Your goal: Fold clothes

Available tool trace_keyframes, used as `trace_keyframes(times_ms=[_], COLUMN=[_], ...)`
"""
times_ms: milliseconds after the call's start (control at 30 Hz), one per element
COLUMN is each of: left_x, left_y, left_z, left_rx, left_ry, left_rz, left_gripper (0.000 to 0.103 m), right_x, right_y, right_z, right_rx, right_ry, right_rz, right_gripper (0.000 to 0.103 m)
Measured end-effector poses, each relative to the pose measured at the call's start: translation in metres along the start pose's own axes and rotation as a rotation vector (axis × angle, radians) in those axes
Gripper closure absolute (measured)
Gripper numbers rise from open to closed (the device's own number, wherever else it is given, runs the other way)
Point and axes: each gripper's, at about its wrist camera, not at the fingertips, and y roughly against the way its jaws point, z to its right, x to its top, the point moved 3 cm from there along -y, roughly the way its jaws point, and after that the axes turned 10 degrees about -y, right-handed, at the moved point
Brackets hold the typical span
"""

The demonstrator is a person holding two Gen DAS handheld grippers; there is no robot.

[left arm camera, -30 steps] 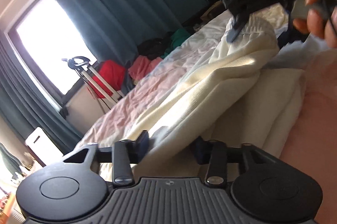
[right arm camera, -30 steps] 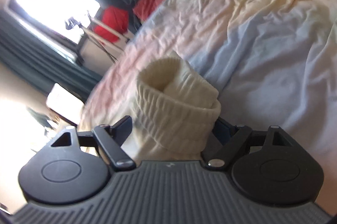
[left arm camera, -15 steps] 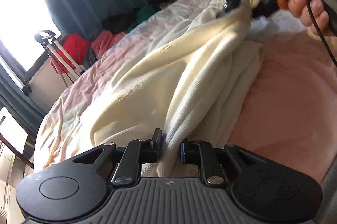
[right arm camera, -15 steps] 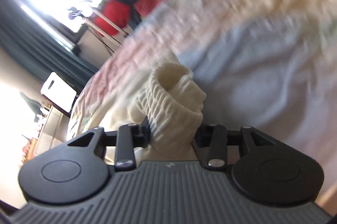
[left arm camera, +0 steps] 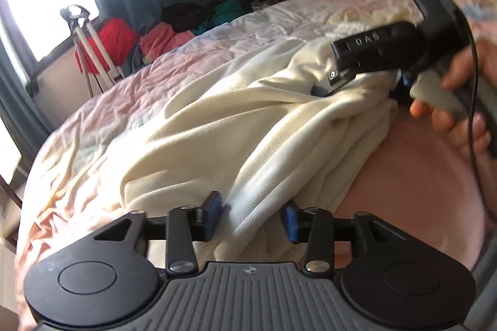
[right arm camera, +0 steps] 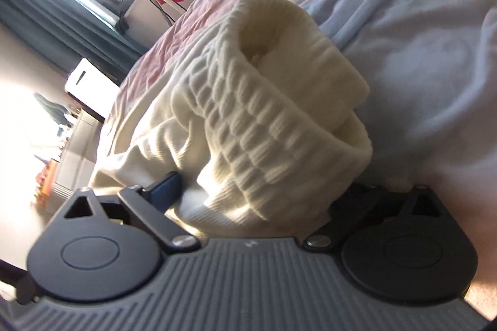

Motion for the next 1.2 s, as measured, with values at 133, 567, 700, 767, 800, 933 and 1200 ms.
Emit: trace_keyframes(times_ms=[133,567,700,767,800,933,1200], left_x=[0.005,-0.05,-0.079,-0.084,-0.085,-0.083,-0.08], left_y=[0.012,0.019,-0.001,-0.007,-0.009,-0.018,-0.016], left_z=[-0.009,-0.11,-0.114,-0.111,-0.11,-0.102,-0.1], left_rx=[-0.023,-0.052,-0.156,-0.167,-0.19,-0.297,-0.246], left_ry=[0.08,0.938,1.151,1.172,1.18,1.211,1.161], left_rz=[0.055,0.042,-0.044,-0.069,-0.067,-0.065,-0.052], left_gripper=[0.024,0.013,0.013,0.014,0.014,0.017,0.035], right_x=[0.001,-0.004,0.002,0.004,0.006,0.008,0.002], right_y=[0.004,0.017,0.038,0.045,0.046,0.039,0.017], right_z=[-0.007,-0.023,-0.036,-0.043,-0.046,-0.045,-0.029], right_rx=[0.049,-0.022,0.018,0.053,0.071,0.075,0.005], right_ry=[0.0,0.083,0.079,0.092,0.093,0.077,0.023], right_rz=[-0.016,0.02,0.082,0.122,0.139,0.148,0.102], right_gripper=[0.002,0.045,0.062,0.063,0.063,0.063,0.062])
